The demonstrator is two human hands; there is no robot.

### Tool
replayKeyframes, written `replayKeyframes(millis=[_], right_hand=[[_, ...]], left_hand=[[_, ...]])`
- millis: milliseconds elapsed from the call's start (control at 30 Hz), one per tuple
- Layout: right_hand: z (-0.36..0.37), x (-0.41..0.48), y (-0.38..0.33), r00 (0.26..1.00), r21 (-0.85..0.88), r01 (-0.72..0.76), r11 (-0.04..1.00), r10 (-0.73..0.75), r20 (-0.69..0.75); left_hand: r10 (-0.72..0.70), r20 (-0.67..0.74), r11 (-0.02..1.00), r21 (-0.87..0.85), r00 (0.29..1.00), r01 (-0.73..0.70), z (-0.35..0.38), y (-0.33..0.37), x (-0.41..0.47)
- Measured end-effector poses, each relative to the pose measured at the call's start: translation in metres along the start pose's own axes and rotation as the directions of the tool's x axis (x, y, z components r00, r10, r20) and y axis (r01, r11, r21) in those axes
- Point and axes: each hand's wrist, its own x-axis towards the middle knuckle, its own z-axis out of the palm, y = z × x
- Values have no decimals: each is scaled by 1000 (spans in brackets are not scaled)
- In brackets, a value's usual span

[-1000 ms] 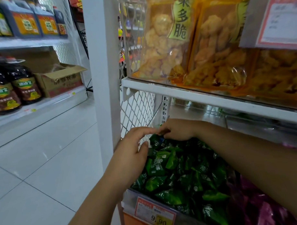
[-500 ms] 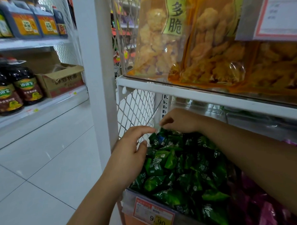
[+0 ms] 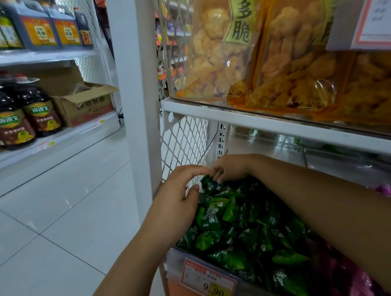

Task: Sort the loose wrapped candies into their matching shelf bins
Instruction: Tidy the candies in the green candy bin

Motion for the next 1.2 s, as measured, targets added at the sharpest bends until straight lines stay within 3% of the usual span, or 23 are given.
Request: replayKeyframes(millis=[200,400,600,800,1000,1200], right_hand=[[4,-3,-2,999,-36,45,998,-45,-8],[0,-11,1,972,51,120,992,-106,-209],[-13,-48,5,863,199,167,966,-45,-504],[6,-124,-5,779,360,176,916,93,-620],[47,-214,-3,693,301,156,941,113,-712],[92,-304,24,596,226,15,974,173,-784]], left_hand=[[11,-1,1000,17,1000,-11,0,-2,0],[32,-5,999,29,999,-32,1,-4,1],[78,-16,993,87,997,-76,3,-6,2],[188,-22,961,212,982,-179,8,14,-6],[270,101,923,255,957,-288,32,47,-25],[311,238,900,238,920,-365,71,82,-47]])
